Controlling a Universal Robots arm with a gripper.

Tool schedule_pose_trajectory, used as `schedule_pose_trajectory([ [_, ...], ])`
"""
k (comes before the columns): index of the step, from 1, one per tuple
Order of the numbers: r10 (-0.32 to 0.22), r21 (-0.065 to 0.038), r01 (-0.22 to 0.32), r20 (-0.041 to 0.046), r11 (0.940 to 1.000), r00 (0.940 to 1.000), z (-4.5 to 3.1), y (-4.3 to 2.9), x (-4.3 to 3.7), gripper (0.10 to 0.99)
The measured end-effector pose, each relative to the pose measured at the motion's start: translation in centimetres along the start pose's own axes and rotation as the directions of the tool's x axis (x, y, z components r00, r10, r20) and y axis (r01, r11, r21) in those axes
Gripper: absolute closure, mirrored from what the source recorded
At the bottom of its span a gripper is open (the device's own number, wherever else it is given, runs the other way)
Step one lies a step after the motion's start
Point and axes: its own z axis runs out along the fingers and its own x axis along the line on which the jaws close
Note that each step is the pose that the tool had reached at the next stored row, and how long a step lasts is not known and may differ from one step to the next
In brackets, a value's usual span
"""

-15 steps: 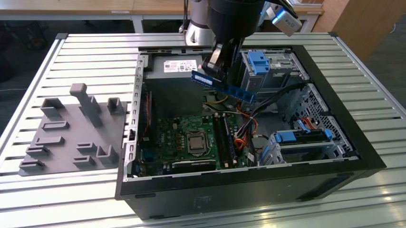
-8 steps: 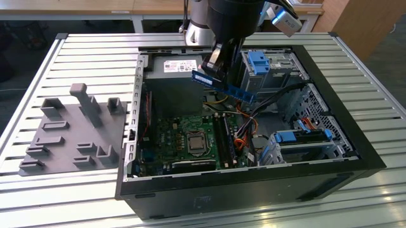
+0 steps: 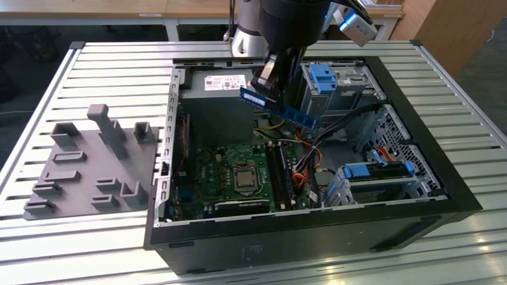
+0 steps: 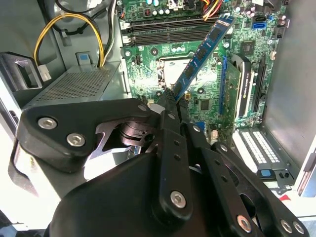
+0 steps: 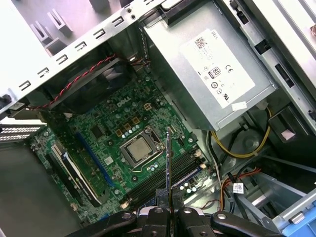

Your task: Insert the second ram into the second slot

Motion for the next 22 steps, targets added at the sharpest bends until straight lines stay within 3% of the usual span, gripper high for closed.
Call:
schedule_pose_trajectory([
  [22,0.029,0.000,-0.029,0.0009,0.9996,0.9996,0.00,0.00,0.00,0.949],
])
